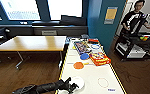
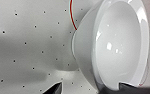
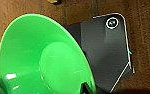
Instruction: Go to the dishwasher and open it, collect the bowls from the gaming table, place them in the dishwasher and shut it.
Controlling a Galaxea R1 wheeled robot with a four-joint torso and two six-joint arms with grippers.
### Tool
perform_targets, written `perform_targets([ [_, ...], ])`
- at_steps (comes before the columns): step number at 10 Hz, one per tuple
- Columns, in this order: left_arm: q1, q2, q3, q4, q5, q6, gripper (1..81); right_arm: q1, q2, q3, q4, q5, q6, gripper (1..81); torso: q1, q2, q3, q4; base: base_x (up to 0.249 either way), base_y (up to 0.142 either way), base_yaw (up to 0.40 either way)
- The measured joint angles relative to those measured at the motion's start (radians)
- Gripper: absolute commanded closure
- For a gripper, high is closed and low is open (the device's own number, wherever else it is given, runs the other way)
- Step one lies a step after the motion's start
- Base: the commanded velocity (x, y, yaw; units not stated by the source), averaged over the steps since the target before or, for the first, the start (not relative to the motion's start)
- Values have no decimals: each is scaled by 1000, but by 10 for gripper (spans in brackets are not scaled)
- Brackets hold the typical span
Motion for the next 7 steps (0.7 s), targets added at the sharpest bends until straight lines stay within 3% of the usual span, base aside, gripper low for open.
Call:
perform_targets([
  [3, 8, 3, -7, 5, -6, 1, 10, 0, 0, 0, 0, 0, 0, 811, 0, 0, 0, 0, 0, 0, 0],
  [4, 20, 3, -8, 15, -21, 2, 811, 0, 0, 0, 0, 0, 0, 811, 0, 0, 0, 0, 0, 0, 0],
  [7, 48, 8, 7, 78, -19, 3, 811, 2, 2, 0, -2, -3, -1, 811, 0, 0, 0, 0, 0, 0, 0],
])
